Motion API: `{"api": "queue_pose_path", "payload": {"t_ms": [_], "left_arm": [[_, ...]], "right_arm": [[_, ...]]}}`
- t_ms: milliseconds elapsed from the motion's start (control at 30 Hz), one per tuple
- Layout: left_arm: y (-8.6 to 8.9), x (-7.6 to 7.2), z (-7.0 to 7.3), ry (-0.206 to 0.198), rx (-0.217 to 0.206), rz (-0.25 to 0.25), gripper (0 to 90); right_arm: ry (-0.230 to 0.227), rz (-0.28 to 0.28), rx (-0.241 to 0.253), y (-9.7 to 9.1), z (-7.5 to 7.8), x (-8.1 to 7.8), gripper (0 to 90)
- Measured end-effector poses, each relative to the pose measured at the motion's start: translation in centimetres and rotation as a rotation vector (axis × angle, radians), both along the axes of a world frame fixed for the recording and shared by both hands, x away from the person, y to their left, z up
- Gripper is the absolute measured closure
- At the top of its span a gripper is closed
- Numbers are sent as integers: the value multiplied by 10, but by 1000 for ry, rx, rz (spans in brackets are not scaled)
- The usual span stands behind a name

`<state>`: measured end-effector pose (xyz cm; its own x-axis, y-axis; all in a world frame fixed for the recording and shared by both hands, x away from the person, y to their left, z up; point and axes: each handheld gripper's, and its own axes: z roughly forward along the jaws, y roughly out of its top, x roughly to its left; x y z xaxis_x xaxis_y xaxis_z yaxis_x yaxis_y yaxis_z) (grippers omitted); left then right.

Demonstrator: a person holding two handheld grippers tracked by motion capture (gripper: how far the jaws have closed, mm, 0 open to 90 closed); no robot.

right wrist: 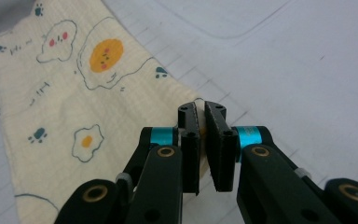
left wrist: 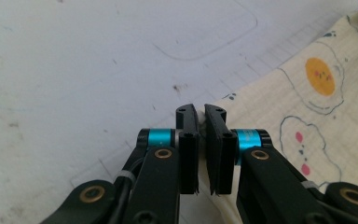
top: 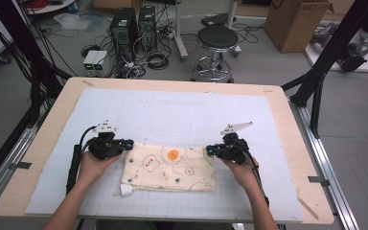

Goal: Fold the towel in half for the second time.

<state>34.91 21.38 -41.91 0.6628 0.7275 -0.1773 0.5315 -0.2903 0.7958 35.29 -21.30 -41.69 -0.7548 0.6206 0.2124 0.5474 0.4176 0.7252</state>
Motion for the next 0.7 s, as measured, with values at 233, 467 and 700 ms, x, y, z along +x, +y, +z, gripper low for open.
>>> {"api": "queue_pose_path", "payload": {"t_ms": [233, 467, 700], "left_arm": [[1, 20, 7, 6, -12, 49, 840], [1, 40, 17, -16, -25, 114, 840], [0, 53, 3, 22, -53, 146, 839]], "right_arm": [[-9, -30, -28, 4, 11, 21, 850], [-14, -77, 11, 5, 19, 44, 849], [40, -137, 66, -1, 1, 64, 849]]}}
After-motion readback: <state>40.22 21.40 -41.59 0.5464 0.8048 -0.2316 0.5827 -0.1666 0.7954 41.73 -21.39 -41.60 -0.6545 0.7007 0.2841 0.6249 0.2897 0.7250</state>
